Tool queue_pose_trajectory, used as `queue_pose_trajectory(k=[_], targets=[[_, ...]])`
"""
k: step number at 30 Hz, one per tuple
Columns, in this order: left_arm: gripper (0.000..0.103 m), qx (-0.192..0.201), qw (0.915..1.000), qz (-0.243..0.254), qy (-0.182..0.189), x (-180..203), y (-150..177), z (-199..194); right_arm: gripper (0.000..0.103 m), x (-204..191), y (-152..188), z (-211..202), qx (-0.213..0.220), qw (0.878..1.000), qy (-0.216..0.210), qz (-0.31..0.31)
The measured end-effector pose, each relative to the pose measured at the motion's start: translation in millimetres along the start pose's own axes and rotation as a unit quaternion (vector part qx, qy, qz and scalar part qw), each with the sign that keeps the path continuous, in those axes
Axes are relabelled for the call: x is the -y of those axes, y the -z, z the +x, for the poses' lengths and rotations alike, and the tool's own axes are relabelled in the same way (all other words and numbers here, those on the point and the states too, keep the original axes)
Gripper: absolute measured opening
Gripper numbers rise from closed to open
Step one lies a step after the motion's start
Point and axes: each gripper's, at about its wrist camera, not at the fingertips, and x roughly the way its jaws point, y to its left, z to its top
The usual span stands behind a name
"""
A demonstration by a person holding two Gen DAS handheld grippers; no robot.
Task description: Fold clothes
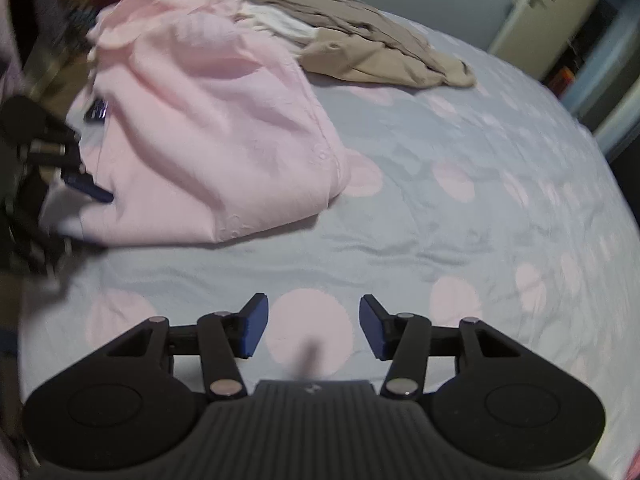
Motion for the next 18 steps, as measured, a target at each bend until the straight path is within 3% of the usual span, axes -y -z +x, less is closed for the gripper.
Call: queue_pose_trajectory(k=[2,6,11,13,16,18], targets=[[0.007,-0.002,0.9999,-0.010,0.004,-8.8,-1.9,-2.1,0.054,-4.4,-1.5,3.3,0.000,0.999,0.012,-0.043],[0.004,0.018,0.9963,-0.073,0.043,-35.8,-8.3,-18.9,0.057,-14.2,-5.9,5.7,0.028,0.991,0.018,-0.129],[0.004,0.068,0.9724,-0.203,0.093,-109.4,-15.3,-56.8,0.060,-29.5,-16.3,17.7,0.049,0.966,0.038,-0.249],[0.004,0.079,0.9675,-0.228,0.077,-140.1,-15.3,-67.4,0.060,-31.4,-22.2,25.0,0.046,0.960,0.039,-0.275],[0.004,0.080,0.9684,-0.235,0.027,-173.5,-15.6,-73.4,0.059,-30.9,-33.7,33.6,0.050,0.956,0.038,-0.286],[0.004,0.077,0.9646,-0.251,0.021,-191.7,-14.2,-73.1,0.059,-30.5,-41.9,37.5,0.056,0.955,0.041,-0.287]])
